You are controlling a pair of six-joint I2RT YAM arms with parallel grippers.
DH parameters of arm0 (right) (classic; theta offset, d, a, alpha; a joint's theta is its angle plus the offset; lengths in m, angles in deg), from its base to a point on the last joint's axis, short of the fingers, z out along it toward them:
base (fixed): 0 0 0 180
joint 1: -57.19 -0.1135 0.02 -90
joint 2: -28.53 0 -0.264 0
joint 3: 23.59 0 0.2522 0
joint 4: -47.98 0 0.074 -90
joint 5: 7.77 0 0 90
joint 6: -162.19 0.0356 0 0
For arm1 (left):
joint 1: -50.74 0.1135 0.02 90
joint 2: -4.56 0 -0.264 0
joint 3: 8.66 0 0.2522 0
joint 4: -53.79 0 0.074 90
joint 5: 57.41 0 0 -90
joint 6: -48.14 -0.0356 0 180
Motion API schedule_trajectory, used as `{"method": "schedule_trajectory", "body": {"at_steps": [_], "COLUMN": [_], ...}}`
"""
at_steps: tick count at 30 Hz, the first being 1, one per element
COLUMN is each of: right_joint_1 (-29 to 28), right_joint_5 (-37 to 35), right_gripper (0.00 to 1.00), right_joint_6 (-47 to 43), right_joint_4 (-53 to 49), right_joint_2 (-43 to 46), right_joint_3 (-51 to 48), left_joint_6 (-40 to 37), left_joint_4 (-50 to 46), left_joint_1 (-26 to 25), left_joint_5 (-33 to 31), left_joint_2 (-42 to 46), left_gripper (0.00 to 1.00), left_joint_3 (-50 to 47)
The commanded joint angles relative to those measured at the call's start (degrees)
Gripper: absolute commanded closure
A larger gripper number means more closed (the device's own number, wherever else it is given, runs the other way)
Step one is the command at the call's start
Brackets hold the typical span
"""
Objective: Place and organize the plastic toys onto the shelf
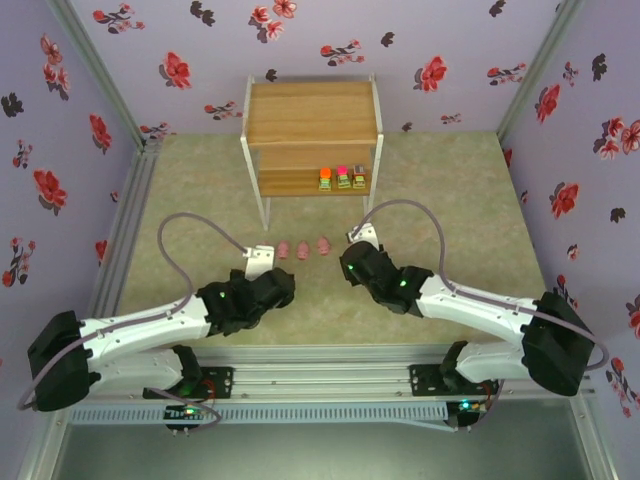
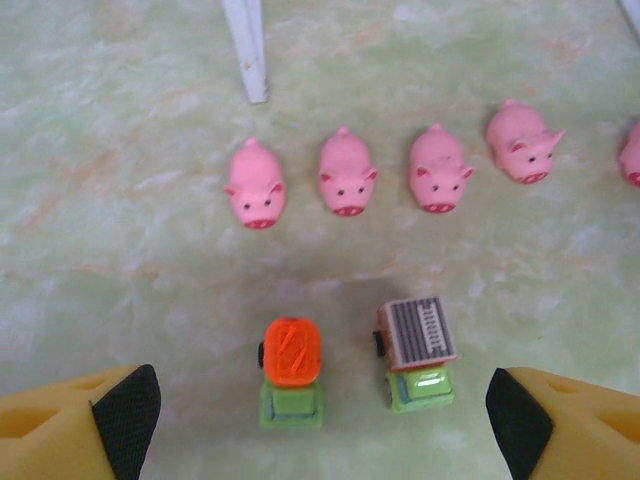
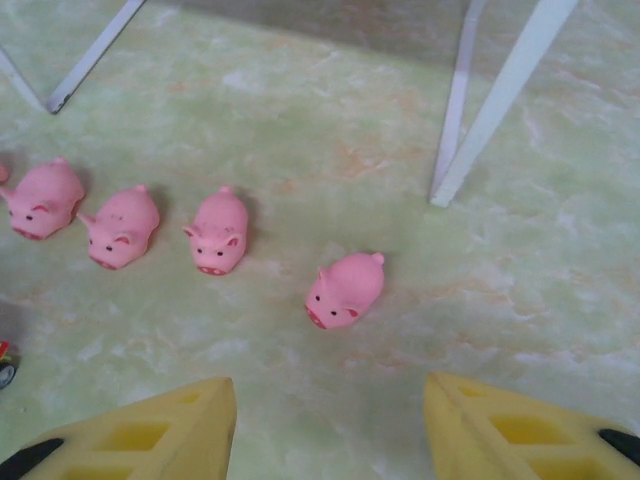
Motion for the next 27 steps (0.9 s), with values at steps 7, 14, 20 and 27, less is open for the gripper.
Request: {"method": "schedule_trajectory", "body": {"at_steps": [7,14,20,27], "right_joint_1": [0.8,1.1,1.2,1.7], "right_joint_5": [5.3,11.5,12.9,10.3], "right_gripper": [0.62,0.58,0.57,0.55], "right_joint_6": [-1.1,0.3,1.3,1.5], "right_joint_4": [9.0,8.6,7.4,7.3], "right_joint_2": [2.0,-4.8,-7.9,-5.0], "right_joint_3": [-5.2,-1.7,0.2,-1.2], "left_joint_6": [12.6,14.1,14.7,14.2], "left_joint_4": [-11.1,-9.2,-8.7,-5.7], "left_joint_1": [-2.0,-2.0,-2.0,-1.3], "left_joint_5": [-5.6,-1.9,-0.3,1.6], "left_joint_2": [0.7,-0.9,-3.1,-3.8], "left_gripper": [0.12,0.15,0.15,0.18], "left_joint_3": [-0.7,-3.2,-3.7,-5.0]}}
